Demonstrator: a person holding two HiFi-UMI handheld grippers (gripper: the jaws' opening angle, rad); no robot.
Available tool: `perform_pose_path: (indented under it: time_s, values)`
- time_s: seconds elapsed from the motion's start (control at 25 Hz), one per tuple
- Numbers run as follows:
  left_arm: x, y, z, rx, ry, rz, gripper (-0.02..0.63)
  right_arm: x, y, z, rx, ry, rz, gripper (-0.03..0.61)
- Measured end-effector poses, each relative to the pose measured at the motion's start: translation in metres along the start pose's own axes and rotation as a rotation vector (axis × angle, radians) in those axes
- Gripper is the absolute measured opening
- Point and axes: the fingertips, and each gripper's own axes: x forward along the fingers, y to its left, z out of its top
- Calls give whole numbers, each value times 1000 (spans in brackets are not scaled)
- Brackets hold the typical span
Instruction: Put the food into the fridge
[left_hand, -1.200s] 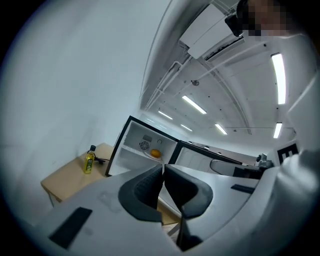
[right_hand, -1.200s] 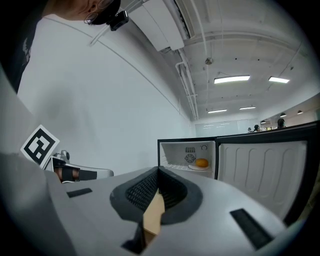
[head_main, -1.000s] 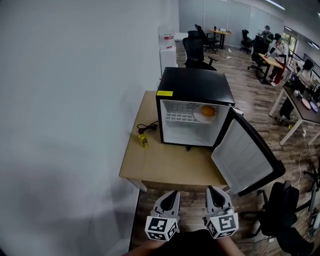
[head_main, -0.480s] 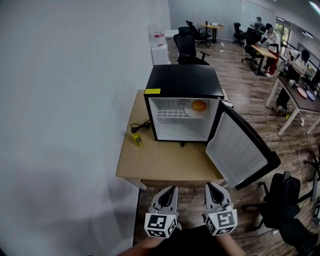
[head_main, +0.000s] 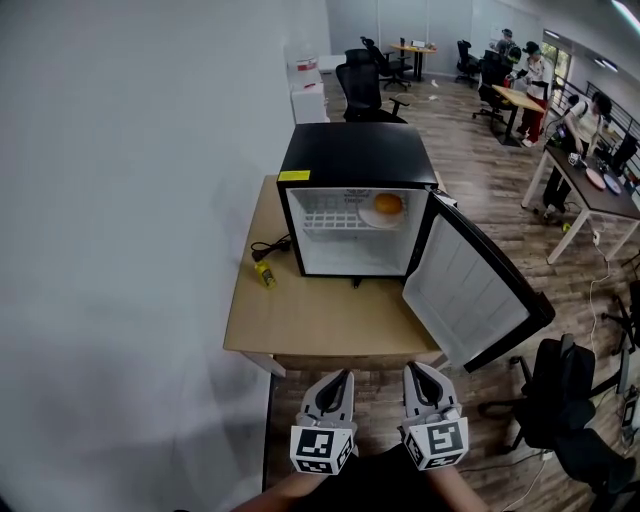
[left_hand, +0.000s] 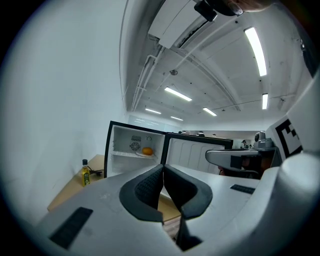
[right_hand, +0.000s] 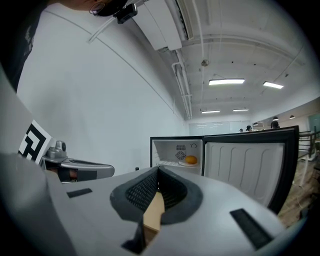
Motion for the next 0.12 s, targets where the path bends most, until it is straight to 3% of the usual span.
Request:
perform_pose_path:
  time_s: [0.12]
  values:
    - [-1, 3, 0, -9, -2, 6, 15, -2, 2, -2, -3, 8, -5, 60]
